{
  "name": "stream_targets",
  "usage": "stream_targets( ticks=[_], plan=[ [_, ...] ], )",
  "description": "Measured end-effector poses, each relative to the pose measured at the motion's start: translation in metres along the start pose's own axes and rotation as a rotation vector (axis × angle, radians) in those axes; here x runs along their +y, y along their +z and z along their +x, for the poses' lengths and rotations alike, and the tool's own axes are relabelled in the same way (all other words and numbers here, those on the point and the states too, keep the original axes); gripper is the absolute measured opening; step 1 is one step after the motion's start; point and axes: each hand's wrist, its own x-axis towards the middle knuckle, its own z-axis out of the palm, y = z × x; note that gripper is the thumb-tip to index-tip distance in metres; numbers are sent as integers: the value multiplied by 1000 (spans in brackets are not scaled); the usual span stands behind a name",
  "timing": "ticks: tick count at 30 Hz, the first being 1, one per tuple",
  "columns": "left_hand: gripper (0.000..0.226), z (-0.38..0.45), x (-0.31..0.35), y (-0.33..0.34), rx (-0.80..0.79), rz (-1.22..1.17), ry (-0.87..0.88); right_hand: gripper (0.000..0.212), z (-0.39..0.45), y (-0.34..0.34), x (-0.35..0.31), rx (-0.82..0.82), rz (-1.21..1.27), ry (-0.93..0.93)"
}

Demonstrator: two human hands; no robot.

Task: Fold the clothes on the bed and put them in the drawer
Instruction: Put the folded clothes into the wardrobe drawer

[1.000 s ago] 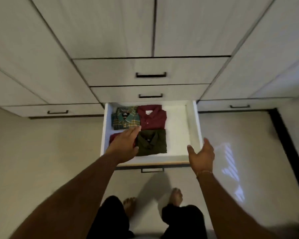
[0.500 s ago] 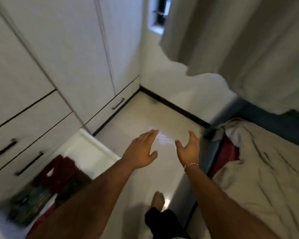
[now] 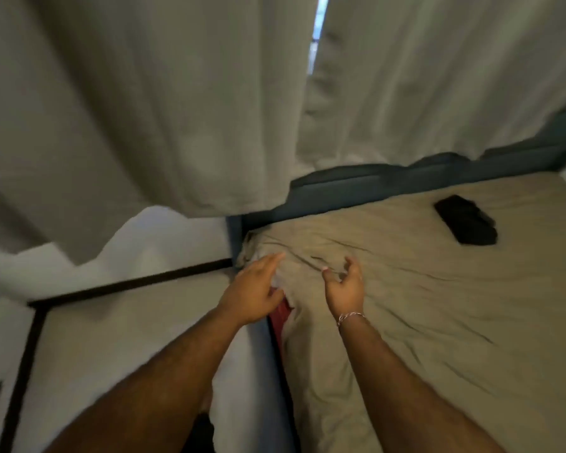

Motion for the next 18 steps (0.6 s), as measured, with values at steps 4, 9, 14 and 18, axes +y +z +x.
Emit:
stream_targets(
  ticks=[4, 9, 14, 18],
  plan=[
    [82, 119, 30, 15, -128, -54, 156, 63, 72, -40, 7, 245, 144, 154],
    [83, 239, 53, 24, -274, -106, 260, 61, 146, -60, -6, 462, 246, 299],
    [76, 352, 79, 21, -443, -101, 398, 64, 212, -73, -39, 633, 206, 375],
    [68, 397, 113, 30, -473, -225, 352, 68, 250, -96, -52, 631, 75, 320]
  ],
)
